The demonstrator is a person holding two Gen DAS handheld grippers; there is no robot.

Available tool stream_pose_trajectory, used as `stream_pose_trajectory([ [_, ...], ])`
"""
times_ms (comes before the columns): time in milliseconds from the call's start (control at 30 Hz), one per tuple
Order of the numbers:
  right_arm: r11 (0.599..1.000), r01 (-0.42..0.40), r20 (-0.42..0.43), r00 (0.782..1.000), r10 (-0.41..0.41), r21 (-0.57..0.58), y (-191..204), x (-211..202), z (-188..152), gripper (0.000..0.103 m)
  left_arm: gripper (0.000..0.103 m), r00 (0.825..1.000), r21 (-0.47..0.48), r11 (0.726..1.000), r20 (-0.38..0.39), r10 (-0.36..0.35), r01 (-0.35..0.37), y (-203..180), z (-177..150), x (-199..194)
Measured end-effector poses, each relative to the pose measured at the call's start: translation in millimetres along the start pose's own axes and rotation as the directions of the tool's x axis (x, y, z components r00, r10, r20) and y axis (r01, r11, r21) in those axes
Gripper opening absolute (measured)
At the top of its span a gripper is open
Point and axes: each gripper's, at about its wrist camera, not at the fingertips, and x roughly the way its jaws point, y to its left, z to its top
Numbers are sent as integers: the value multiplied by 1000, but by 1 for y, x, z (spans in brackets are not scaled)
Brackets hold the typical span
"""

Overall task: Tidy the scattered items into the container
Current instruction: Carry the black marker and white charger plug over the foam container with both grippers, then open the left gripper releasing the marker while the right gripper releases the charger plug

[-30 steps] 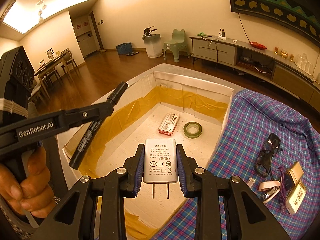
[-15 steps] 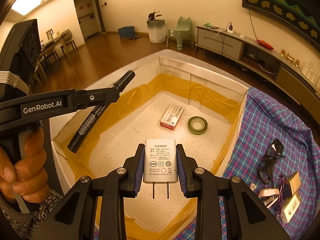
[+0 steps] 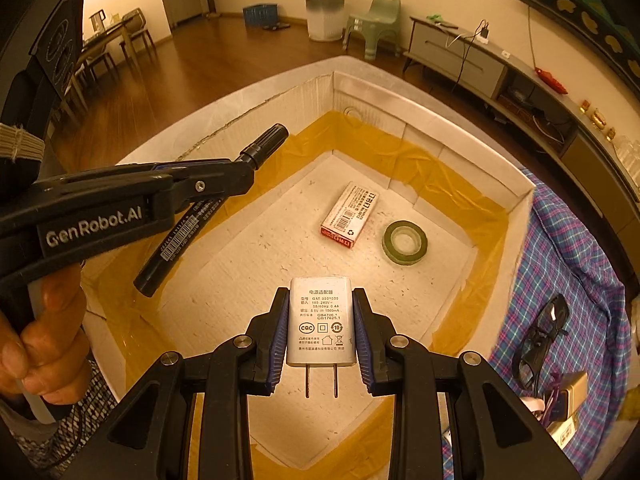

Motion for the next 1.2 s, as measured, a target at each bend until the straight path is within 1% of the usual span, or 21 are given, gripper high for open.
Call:
stream_pose_trajectory([
  [133, 1000, 3, -49, 999, -4, -14, 7, 12, 10, 32, 13, 999, -10, 1000, -32, -5, 5, 1, 0, 7],
  [233, 1000, 5, -91, 996, -7, -22, 11, 22, 16, 32, 13, 999, -7, 1000, -42, -10, 10, 1, 0, 6],
  [333, 999, 13, -128, 992, -18, -39, 15, 30, 21, 32, 13, 999, -17, 1000, -50, 6, -7, 4, 0, 8],
  [600, 998, 24, -176, 984, -35, -61, 26, 41, 32, 32, 14, 998, -37, 999, -51, 22, -24, 8, 2, 9],
  [700, 998, 30, -185, 982, -38, -47, 27, 47, 35, 32, 15, 999, -43, 999, -49, 23, -25, 9, 3, 9],
  [800, 999, 34, -181, 983, -36, -17, 24, 50, 37, 33, 20, 999, -35, 999, -50, 12, -14, 9, 4, 9],
  [867, 1000, 30, -176, 984, -29, 3, 23, 50, 37, 34, 21, 999, -34, 999, -51, 8, -9, 9, 4, 9],
  [1200, 999, 24, -157, 987, -18, 38, 21, 43, 26, 35, 27, 999, -48, 999, -51, -2, -1, 8, 4, 3],
])
